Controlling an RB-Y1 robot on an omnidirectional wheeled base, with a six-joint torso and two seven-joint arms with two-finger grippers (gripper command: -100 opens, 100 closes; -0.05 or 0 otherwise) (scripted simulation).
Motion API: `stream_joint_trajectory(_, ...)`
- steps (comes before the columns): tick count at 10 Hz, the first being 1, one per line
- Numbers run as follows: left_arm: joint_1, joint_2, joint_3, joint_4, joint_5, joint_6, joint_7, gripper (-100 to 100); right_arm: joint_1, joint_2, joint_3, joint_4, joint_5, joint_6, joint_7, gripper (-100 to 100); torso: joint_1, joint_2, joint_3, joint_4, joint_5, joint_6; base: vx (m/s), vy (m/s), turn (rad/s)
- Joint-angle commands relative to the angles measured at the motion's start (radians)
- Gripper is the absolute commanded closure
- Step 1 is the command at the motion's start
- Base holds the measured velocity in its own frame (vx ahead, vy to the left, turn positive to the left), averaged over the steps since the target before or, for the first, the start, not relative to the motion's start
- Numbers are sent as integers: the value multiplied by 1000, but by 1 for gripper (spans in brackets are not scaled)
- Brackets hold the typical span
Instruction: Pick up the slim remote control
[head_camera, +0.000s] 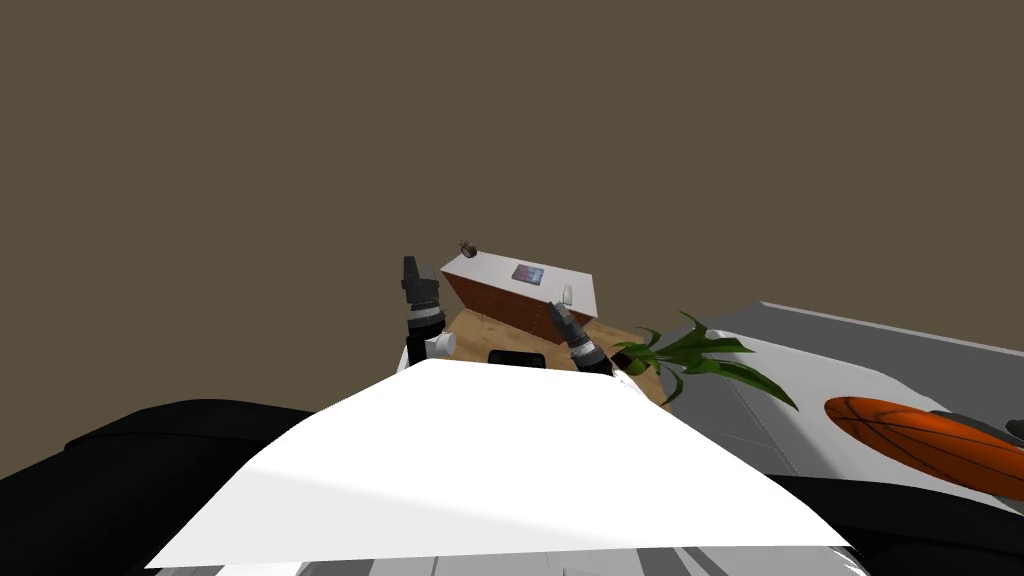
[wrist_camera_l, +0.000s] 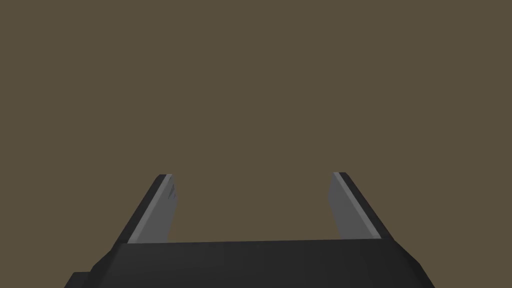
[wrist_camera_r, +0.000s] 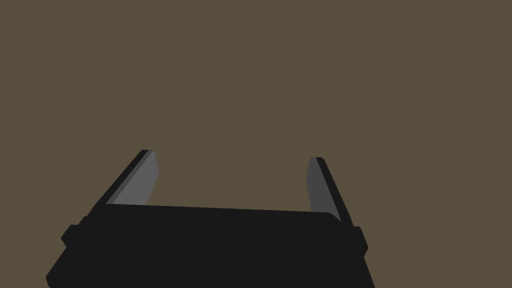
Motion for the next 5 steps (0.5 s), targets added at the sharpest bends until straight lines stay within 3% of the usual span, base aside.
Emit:
stream_joint_trajectory(1, 0, 0, 0, 0, 0, 0, 0, 0, 14, -30, 10, 0, 9, 11, 19, -100, 0, 0, 0, 0, 0, 0, -84, -6, 136)
stream_joint_trajectory(4, 0, 0, 0, 0, 0, 0, 0, 0, 42, -113, 55, 38, 50, 44, 91, -100, 1, -1, -1, 0, 0, 0, -90, 0, 174)
stream_joint_trajectory(5, 0, 0, 0, 0, 0, 0, 0, 0, 42, -126, 55, 38, 50, 44, 91, -100, 1, -1, -1, 0, 0, 0, -69, -10, 112)
